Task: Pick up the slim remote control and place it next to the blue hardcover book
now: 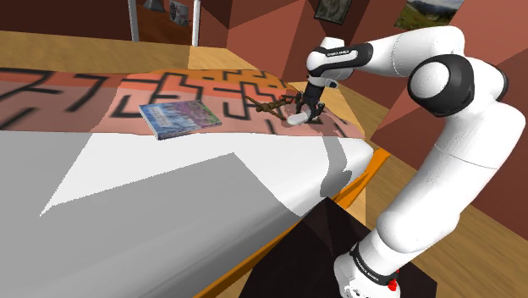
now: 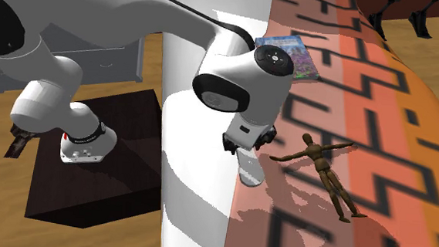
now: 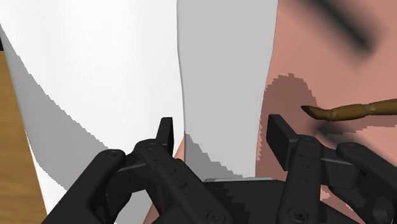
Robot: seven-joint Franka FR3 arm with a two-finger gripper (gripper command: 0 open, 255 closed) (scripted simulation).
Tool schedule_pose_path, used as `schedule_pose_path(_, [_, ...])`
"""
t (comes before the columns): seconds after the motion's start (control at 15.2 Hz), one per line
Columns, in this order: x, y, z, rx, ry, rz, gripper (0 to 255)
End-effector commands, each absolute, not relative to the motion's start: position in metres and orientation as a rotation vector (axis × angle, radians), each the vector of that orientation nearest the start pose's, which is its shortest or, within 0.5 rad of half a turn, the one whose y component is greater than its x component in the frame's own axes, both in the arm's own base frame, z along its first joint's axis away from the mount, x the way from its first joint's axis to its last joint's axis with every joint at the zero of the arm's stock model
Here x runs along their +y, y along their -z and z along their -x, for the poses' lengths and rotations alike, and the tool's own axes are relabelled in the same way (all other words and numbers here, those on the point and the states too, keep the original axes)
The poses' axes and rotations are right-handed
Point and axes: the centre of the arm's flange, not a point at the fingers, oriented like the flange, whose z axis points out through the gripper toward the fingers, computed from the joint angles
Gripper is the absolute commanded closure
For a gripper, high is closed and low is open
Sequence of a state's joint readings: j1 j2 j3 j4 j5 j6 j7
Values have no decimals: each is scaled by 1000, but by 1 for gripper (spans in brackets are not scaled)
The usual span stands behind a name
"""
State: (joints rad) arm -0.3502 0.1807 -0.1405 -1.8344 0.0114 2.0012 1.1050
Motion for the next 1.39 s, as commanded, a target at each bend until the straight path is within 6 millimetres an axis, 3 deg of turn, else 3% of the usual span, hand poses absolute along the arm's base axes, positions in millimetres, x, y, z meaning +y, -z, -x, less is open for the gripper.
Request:
schedule_pose_path(0.0, [-258, -433, -541, 2265, -11, 2202, 255])
schedule_pose_path(1.32, [2, -434, -585, 2265, -11, 2202, 255])
